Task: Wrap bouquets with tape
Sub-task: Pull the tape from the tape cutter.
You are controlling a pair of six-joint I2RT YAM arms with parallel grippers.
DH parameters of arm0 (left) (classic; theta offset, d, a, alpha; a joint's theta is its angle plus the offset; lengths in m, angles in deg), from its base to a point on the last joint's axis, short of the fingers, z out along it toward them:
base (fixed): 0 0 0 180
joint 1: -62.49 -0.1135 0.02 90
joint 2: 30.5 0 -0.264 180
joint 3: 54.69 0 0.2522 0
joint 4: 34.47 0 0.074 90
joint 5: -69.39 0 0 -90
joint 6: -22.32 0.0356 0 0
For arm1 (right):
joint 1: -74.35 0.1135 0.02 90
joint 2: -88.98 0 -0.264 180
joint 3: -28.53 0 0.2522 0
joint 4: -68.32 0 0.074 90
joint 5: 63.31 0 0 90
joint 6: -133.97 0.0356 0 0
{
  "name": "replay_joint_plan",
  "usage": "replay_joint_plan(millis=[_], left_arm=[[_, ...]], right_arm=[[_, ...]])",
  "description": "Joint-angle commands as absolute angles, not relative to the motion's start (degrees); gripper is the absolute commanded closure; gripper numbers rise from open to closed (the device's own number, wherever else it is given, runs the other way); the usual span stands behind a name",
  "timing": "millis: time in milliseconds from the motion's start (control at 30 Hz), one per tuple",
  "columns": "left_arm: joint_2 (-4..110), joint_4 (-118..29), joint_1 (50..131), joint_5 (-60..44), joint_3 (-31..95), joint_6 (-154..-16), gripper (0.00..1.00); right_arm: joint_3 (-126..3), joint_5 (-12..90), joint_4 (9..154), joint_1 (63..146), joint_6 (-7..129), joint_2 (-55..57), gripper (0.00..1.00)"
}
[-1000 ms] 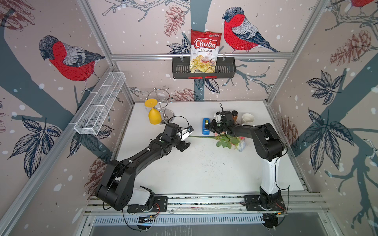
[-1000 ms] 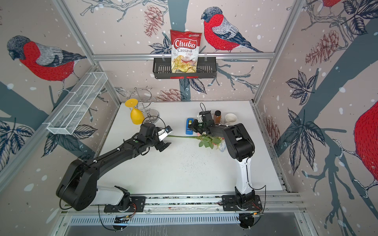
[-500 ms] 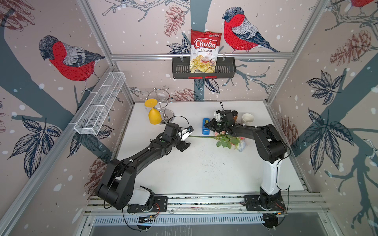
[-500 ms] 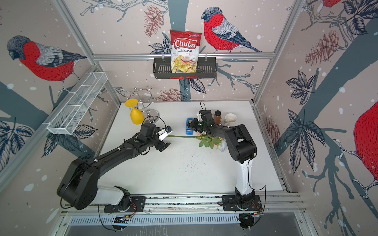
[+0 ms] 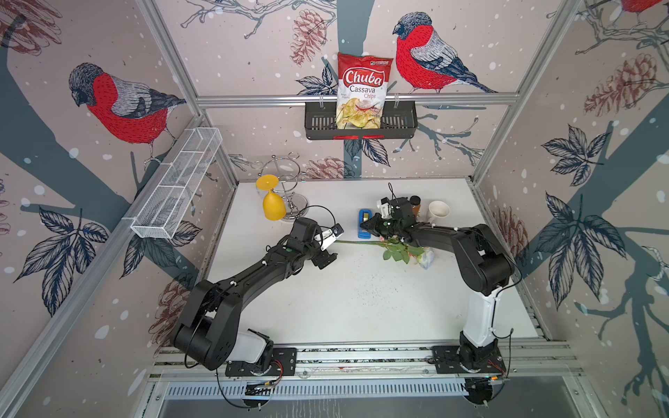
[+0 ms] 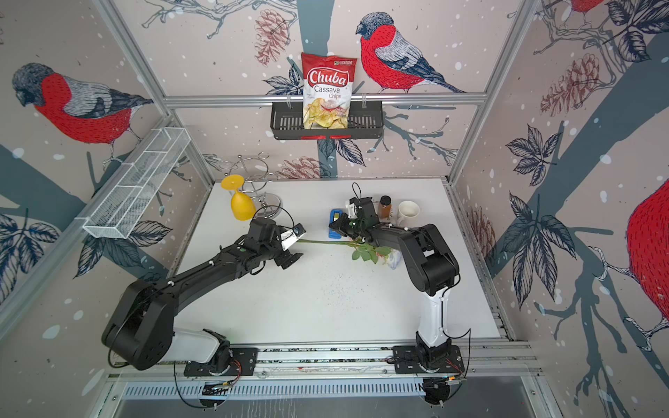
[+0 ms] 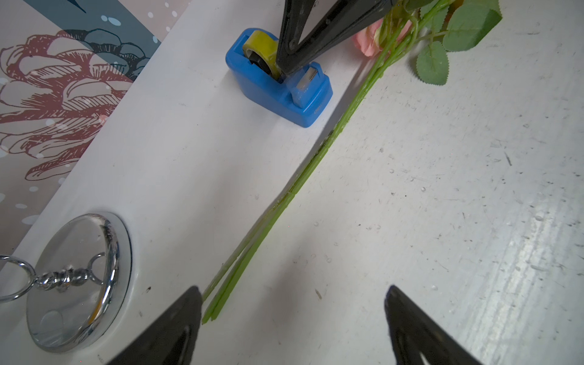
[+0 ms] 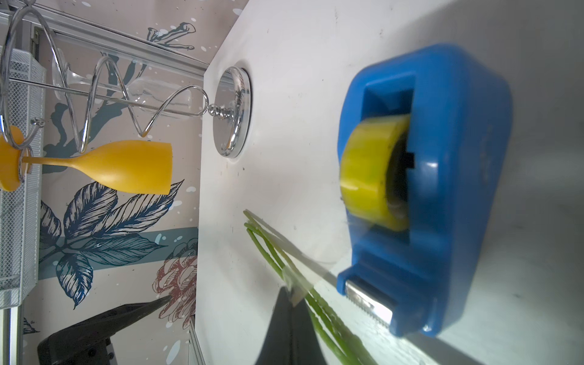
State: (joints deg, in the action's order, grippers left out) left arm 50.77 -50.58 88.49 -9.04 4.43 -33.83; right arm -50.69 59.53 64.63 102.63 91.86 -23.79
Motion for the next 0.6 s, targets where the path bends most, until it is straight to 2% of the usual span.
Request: replay_joint_plan(millis=[0, 267, 567], left_arm=[[52.4, -51.3, 88.4, -6.3, 4.9, -28.0, 0.15], [65.4, -59.2, 88.4, -6.2, 17.4, -19.5, 0.25], [75.1, -61.3, 88.4, -2.4, 26.6, -10.7, 0.28]], right_arm=[[-49.6, 61.1, 62.7, 103.1, 90.9, -22.0, 1.0], [-47.3, 60.8, 63.1, 103.5, 90.0, -20.3, 1.0], [-45.4, 60.3, 62.5, 103.4, 90.4, -19.7, 1.0]])
